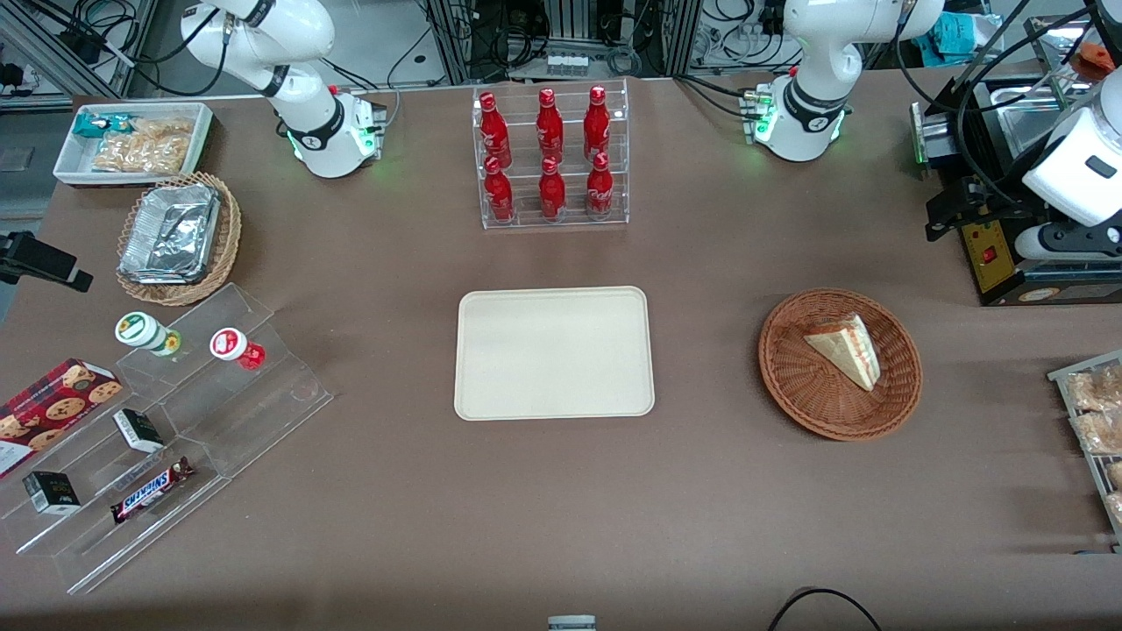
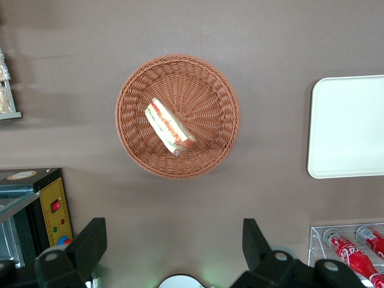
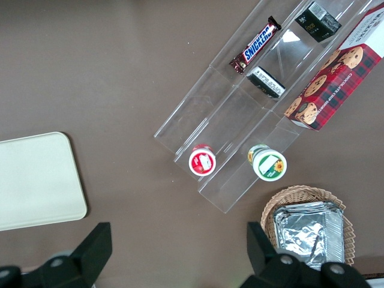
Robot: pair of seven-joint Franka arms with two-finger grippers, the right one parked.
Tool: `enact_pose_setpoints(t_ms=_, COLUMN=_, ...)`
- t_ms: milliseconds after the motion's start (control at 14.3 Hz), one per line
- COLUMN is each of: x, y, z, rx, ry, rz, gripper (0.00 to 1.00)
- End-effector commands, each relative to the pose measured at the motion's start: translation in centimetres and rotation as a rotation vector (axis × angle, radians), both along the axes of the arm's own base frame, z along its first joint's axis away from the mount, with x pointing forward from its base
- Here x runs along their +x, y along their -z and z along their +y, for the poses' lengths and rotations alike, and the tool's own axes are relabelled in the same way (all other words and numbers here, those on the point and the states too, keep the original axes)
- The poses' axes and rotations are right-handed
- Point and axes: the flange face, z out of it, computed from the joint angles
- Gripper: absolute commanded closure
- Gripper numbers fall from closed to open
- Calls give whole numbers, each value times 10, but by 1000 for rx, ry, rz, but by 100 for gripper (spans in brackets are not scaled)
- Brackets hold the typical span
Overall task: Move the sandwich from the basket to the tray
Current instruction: 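Move the left gripper over the sandwich in the wicker basket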
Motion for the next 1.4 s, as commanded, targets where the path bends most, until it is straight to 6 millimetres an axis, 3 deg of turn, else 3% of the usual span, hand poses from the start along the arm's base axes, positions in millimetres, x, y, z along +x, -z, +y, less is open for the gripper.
enact_pose_setpoints(t_ms=0, x=1, y=-1, z=0, rx=9, ry=13, rz=3, gripper=0)
enact_pose_setpoints(t_ms=210, x=0, y=33, z=0, rx=13, ry=10, rz=72, gripper=0)
enact_pose_setpoints(t_ms=420, x=5, y=96, z=2, rx=44, ry=14, rz=108, gripper=0)
enact_pose_setpoints(t_ms=700, x=-6, y=196, z=9, rx=96, ry=38, rz=77, gripper=0)
enact_pose_setpoints(t_ms=980, x=-22, y=263, z=9, rx=88, ry=-127, rz=-20, gripper=0)
enact_pose_setpoints(t_ms=1330, x=-23, y=289, z=9, rx=112, ry=-548, rz=-29, gripper=0)
